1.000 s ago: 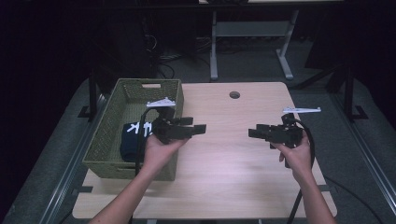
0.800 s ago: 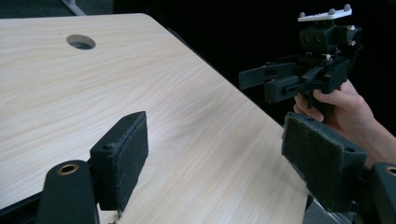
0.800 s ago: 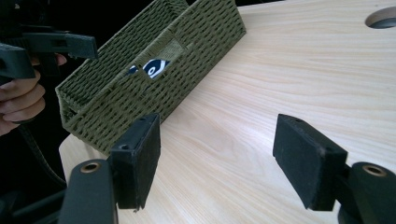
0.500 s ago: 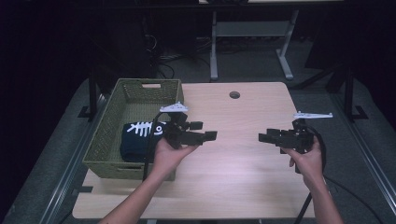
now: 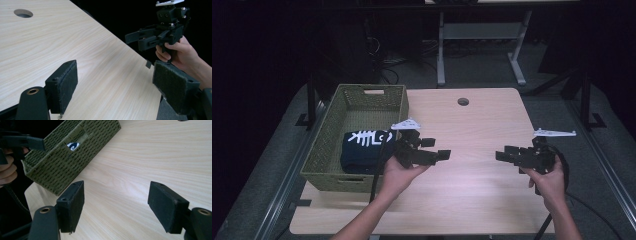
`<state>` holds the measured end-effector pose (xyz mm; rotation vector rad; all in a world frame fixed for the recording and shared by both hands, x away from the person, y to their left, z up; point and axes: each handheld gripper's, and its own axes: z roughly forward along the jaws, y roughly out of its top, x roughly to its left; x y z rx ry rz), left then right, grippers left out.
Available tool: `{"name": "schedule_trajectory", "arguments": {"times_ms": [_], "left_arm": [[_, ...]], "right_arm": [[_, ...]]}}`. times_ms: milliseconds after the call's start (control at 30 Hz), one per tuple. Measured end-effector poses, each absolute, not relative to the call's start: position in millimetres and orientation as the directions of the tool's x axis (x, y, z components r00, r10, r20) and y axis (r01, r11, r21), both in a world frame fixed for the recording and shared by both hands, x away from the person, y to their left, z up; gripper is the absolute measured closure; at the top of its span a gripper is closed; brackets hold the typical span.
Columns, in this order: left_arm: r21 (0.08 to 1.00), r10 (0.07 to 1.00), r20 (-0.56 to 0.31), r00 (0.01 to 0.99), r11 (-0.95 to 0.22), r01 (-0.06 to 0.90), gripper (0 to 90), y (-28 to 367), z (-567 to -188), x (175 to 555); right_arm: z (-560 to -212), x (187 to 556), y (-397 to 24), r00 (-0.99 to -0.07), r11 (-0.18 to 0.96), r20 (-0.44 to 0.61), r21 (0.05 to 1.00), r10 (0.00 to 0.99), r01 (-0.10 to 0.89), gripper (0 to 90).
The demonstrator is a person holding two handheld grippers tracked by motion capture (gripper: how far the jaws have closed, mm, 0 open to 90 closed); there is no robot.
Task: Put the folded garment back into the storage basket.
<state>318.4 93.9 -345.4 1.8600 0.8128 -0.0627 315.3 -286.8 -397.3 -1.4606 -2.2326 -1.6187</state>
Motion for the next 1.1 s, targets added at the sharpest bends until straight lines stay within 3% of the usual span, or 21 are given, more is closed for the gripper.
{"name": "schedule_trajectory", "arguments": {"times_ms": [1100], "left_arm": [[0.812, 0.464, -0.348, 0.815, -0.285, 0.509, 20.5, 88, -399, 272]], "right_arm": [[-439, 272, -308, -0.524, -0.006, 0.505, 0.723, 0.686, 0.690, 29.1]]}}
